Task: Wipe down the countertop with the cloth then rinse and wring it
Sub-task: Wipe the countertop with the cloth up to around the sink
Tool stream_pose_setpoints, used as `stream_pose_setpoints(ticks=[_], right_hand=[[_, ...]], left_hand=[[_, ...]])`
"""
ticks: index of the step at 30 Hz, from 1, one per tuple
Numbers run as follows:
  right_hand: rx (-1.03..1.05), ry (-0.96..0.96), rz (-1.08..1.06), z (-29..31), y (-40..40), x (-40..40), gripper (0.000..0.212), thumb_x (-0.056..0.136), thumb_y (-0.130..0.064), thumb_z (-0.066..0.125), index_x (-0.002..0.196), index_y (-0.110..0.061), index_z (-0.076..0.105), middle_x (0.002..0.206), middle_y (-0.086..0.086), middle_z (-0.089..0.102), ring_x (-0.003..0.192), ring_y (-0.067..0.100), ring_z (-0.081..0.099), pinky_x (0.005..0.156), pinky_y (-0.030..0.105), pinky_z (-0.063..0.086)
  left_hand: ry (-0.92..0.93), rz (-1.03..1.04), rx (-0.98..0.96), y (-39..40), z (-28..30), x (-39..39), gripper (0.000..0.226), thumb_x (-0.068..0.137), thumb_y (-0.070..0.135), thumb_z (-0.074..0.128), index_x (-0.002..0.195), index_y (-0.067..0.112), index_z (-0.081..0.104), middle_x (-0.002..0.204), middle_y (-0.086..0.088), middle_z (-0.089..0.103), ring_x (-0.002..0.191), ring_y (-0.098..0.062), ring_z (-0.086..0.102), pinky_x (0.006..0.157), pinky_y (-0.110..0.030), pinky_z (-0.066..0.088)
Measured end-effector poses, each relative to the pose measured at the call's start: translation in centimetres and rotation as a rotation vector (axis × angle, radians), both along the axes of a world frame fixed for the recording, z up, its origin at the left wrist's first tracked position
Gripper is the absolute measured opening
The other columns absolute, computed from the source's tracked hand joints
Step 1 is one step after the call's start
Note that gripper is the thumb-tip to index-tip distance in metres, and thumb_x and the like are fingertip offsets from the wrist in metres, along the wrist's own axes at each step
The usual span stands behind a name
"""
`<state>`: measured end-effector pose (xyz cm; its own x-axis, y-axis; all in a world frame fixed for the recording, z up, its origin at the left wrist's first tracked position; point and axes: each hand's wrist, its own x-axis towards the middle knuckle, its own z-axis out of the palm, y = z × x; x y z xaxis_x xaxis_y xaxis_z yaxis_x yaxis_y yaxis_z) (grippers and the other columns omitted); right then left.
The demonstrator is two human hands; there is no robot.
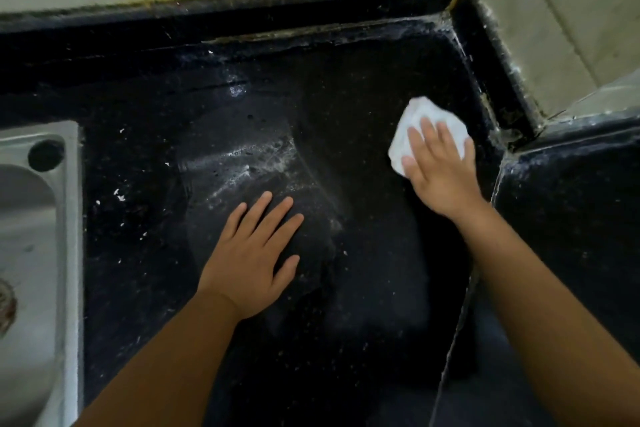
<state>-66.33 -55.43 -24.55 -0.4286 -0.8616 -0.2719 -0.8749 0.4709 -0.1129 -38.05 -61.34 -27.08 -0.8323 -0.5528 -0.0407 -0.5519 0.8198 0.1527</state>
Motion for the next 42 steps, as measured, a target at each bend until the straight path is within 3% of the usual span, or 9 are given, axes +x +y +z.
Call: stream_pose_setpoints(ticks=[7, 11, 17, 20, 24, 29, 32, 36, 42], right_hand=[[0.042, 0.001, 0.065, -0.3, -3.7, 7.2, 0.053, 0.099, -0.036, 0.015, 0.148, -0.020, 0.003, 0.157, 0.002, -0.005, 0.144, 0.021, -0.009, 0.112, 0.051, -0.010], [-0.094, 0.103, 0.314, -1.1, 4.6, 12.0, 0.049, 0.096, -0.036, 0.018, 0.136, -0.018, 0.038, 0.143, 0.008, 0.043, 0.133, 0.028, 0.036, 0.105, 0.051, 0.013], [0.038, 0.038, 0.370, -0.4, 15.3, 9.5, 0.050, 0.098, -0.045, 0.007, 0.132, -0.025, 0.038, 0.145, -0.003, 0.036, 0.144, 0.013, 0.000, 0.109, 0.044, 0.009], [0.012, 0.033, 0.140, 0.2, 12.2, 7.1, 0.065, 0.095, -0.051, -0.003, 0.137, -0.020, 0.035, 0.147, 0.005, 0.035, 0.141, 0.019, 0.021, 0.109, 0.047, 0.008], [0.023, -0.029, -0.122, 0.3, 4.8, 8.8, 0.057, 0.096, -0.045, 0.012, 0.148, -0.021, 0.007, 0.157, 0.002, -0.002, 0.144, 0.020, -0.008, 0.112, 0.052, -0.007], [-0.073, 0.059, 0.071, -1.0, 7.4, 12.4, 0.054, 0.092, -0.044, 0.021, 0.123, -0.019, 0.057, 0.130, 0.006, 0.058, 0.121, 0.026, 0.053, 0.102, 0.049, 0.022], [-0.058, 0.056, -0.088, -0.5, 11.5, 9.4, 0.061, 0.093, -0.052, 0.011, 0.131, -0.019, 0.045, 0.136, 0.009, 0.051, 0.130, 0.025, 0.039, 0.105, 0.050, 0.022], [0.005, -0.024, -0.374, 0.4, 9.9, 3.7, 0.065, 0.091, -0.052, 0.012, 0.148, -0.020, 0.008, 0.157, 0.005, -0.001, 0.144, 0.021, -0.003, 0.113, 0.050, -0.003], [0.048, -0.026, -0.413, 0.6, 0.9, 0.9, 0.056, 0.099, -0.040, 0.016, 0.147, -0.018, -0.002, 0.156, 0.006, -0.010, 0.143, 0.021, -0.011, 0.114, 0.047, -0.007]], left_hand=[[0.026, 0.005, -0.051, 0.1, -0.1, -0.3, 0.048, 0.090, 0.044, 0.026, 0.129, 0.018, 0.038, 0.135, -0.008, 0.052, 0.129, -0.025, 0.028, 0.108, -0.037, 0.009], [0.036, -0.006, -0.058, 0.0, -0.2, -0.2, 0.050, 0.085, 0.040, 0.034, 0.126, 0.015, 0.045, 0.133, -0.011, 0.054, 0.128, -0.026, 0.029, 0.108, -0.036, 0.007], [0.046, -0.007, -0.062, 0.1, 0.1, -0.2, 0.050, 0.088, 0.041, 0.031, 0.126, 0.013, 0.048, 0.132, -0.011, 0.055, 0.128, -0.026, 0.028, 0.107, -0.040, 0.014], [0.055, -0.006, -0.059, 0.2, 0.4, -0.3, 0.050, 0.085, 0.039, 0.035, 0.123, 0.011, 0.053, 0.130, -0.012, 0.056, 0.127, -0.026, 0.029, 0.104, -0.041, 0.016], [0.041, -0.008, -0.060, 0.2, 0.6, -0.4, 0.051, 0.085, 0.038, 0.036, 0.123, 0.010, 0.055, 0.129, -0.012, 0.057, 0.126, -0.025, 0.029, 0.104, -0.039, 0.015], [0.021, 0.007, -0.029, 0.5, 0.8, -0.4, 0.052, 0.086, 0.038, 0.035, 0.123, 0.009, 0.055, 0.130, -0.013, 0.056, 0.126, -0.024, 0.030, 0.105, -0.037, 0.013], [0.013, 0.021, -0.035, 0.5, 0.8, -0.4, 0.052, 0.086, 0.039, 0.034, 0.123, 0.009, 0.057, 0.130, -0.012, 0.056, 0.126, -0.027, 0.038, 0.105, -0.036, 0.013], [0.023, 0.010, -0.074, 0.4, 0.6, -0.4, 0.052, 0.085, 0.038, 0.035, 0.121, 0.009, 0.058, 0.128, -0.012, 0.058, 0.125, -0.024, 0.030, 0.103, -0.038, 0.015], [0.024, -0.001, -0.082, 0.2, 0.2, -0.3, 0.051, 0.085, 0.039, 0.035, 0.121, 0.011, 0.057, 0.128, -0.011, 0.058, 0.126, -0.023, 0.030, 0.103, -0.039, 0.016]])
